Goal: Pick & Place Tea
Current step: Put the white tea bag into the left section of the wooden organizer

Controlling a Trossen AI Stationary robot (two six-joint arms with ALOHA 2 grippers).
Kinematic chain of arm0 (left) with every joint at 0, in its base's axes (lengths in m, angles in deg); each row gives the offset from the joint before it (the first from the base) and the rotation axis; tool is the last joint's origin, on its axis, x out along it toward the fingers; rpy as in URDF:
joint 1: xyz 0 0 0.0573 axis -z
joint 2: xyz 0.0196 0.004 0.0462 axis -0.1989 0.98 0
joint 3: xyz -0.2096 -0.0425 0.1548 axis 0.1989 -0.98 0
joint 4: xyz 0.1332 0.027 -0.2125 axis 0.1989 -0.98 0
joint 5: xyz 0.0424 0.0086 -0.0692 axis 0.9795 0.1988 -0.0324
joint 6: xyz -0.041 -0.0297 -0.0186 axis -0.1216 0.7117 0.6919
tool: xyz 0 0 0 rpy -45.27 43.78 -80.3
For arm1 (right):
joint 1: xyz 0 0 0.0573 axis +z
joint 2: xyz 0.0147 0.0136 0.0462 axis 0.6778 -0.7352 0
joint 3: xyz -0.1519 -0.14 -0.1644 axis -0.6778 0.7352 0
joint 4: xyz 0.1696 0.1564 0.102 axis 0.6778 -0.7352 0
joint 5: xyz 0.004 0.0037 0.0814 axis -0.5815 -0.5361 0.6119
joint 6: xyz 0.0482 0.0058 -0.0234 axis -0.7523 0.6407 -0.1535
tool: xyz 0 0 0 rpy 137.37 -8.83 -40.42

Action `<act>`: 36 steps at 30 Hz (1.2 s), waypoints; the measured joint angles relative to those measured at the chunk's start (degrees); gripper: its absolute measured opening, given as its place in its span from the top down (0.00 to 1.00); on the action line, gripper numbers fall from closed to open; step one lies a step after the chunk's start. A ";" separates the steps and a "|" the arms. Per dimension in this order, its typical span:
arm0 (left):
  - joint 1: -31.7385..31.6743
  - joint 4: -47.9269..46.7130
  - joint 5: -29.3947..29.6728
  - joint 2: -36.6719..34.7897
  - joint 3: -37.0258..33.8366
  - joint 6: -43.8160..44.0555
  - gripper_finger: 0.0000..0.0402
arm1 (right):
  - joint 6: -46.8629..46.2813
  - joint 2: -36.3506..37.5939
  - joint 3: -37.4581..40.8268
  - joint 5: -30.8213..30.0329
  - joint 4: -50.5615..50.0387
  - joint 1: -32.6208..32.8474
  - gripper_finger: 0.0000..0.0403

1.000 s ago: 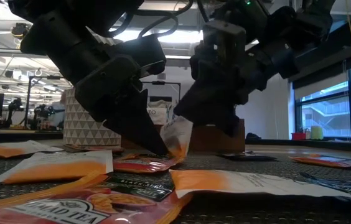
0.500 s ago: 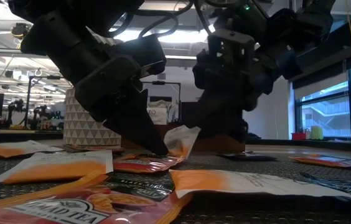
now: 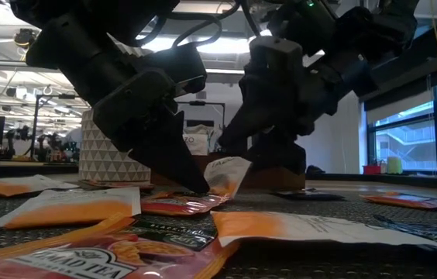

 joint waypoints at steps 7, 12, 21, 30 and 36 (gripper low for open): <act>-0.04 -0.01 -0.72 0.00 -0.01 -0.79 0.85 | 3.51 0.00 -0.02 -2.05 3.48 -0.56 0.44; -0.04 -0.01 -0.90 0.00 0.00 -0.92 0.85 | 4.74 0.00 -0.04 -2.02 3.80 -1.71 0.46; -0.04 -0.01 -1.11 0.00 -0.01 -0.96 0.85 | 6.51 0.00 -0.04 5.55 2.58 -2.03 0.50; -0.04 -0.01 -1.22 0.02 -0.01 -0.93 0.85 | 10.72 0.00 -0.02 4.23 -4.93 -1.95 0.54; -0.03 -0.01 -1.20 0.00 0.00 -0.93 0.85 | 15.19 0.00 0.04 1.86 -6.80 -1.95 0.55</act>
